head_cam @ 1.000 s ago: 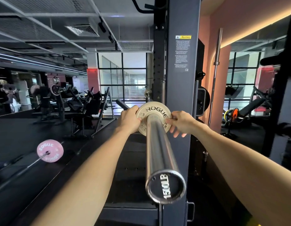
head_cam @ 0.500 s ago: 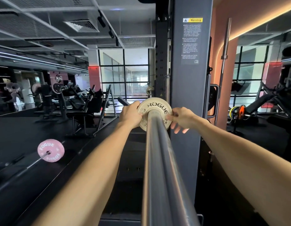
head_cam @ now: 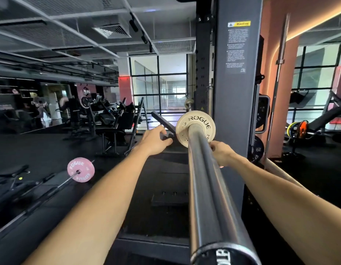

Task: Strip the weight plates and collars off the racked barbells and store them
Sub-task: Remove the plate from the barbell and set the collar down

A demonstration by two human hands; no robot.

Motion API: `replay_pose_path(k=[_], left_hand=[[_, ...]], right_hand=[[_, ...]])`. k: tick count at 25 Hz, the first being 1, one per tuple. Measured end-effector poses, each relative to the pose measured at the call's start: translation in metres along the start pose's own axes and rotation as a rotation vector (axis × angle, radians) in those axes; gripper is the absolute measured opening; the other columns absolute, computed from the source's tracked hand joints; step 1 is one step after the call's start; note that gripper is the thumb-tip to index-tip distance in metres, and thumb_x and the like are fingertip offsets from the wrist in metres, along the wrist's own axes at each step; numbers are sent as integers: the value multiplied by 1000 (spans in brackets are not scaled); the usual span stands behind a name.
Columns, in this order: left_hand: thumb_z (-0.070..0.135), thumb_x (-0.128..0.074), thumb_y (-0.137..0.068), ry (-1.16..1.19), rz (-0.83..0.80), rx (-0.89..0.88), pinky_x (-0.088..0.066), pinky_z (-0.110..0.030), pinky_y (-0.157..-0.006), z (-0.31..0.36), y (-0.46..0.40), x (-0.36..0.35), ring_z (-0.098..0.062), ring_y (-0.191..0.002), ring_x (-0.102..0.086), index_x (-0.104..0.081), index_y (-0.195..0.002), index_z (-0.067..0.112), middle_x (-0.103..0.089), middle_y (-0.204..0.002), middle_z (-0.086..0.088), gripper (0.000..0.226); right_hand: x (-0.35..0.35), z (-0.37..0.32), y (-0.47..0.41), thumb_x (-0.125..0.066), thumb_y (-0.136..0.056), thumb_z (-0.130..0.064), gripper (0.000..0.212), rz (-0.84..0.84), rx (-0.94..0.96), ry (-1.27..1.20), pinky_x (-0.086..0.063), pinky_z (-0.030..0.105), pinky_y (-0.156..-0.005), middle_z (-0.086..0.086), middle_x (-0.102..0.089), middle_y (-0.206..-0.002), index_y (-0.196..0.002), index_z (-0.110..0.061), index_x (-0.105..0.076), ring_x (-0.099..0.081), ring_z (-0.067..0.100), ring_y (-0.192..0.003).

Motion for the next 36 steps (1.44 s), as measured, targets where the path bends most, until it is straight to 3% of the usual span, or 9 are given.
replay_pose_path(k=[3, 5, 9, 16, 20, 25, 27, 36], left_hand=[[57, -64, -78, -31, -54, 39, -44, -36, -84, -27, 24, 26, -23, -105, -52, -54, -106, 33, -58, -111, -1, 38], [62, -64, -74, -59, -63, 57, -46, -38, -89, -49, 43, 49, -23, -105, -53, -53, -105, 37, -56, -116, -2, 41], [59, -67, -76, -61, -73, 79, -44, -40, -97, -94, 84, 97, -24, -112, -53, -54, -110, 37, -55, -124, -3, 42], [62, -65, -74, -112, -63, 136, -47, -36, -88, -188, 141, 182, -21, -101, -56, -53, -111, 39, -59, -110, 0, 46], [63, -65, -72, -103, -47, 177, -47, -41, -94, -230, 143, 196, -23, -104, -55, -53, -113, 40, -58, -114, -1, 49], [64, -63, -67, -75, -75, 247, -51, -37, -83, -288, 115, 168, -27, -88, -61, -51, -107, 41, -64, -109, -8, 48], [61, -65, -72, -83, -96, 269, -44, -34, -79, -310, 96, 150, -24, -96, -58, -53, -111, 39, -62, -109, -3, 46], [57, -68, -74, -55, -348, 391, -48, -36, -89, -440, 14, -19, -20, -99, -58, -55, -109, 38, -60, -106, 3, 42]], right_hand=[[-38, -7, 20, -51, -98, -19, 31, -122, 6, -192, -48, 42, -98, 9, -60, -124, -128, -12, -55, -59, 23, -108], [-71, -20, 32, -62, -93, -29, 43, -145, 59, -184, -48, 40, -99, 10, -56, -135, -134, -23, -51, -61, 20, -114], [-99, -100, 72, -59, -94, -36, 60, -83, 108, -94, -41, 27, -90, 11, -52, -137, -145, -15, -37, -53, 27, -121], [-167, -213, 94, -59, -93, -40, 59, -109, 220, -104, -40, 33, -105, 12, -53, -138, -142, -13, -41, -51, 26, -127], [-199, -243, 78, -57, -93, -43, 65, -149, 219, -29, -41, 35, -105, 10, -46, -146, -147, -18, -34, -49, 27, -128], [-253, -240, 28, -59, -90, -47, 67, -240, 181, -9, -42, 41, -106, 6, -43, -148, -147, -24, -32, -47, 25, -130], [-277, -233, 2, -58, -90, -48, 64, -266, 160, 18, -42, 40, -105, 4, -46, -145, -146, -27, -33, -49, 24, -127], [-437, -128, -117, -55, -95, -39, 57, -477, 8, 113, -42, 36, -102, 8, -47, -144, -146, -22, -35, -49, 28, -126]])
Point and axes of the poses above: each hand's wrist, its own y-axis away from the middle knuckle, its own x-axis out of the back of the hand, z = x × y, the point moved 1 cm from there along -y, towards the middle knuckle
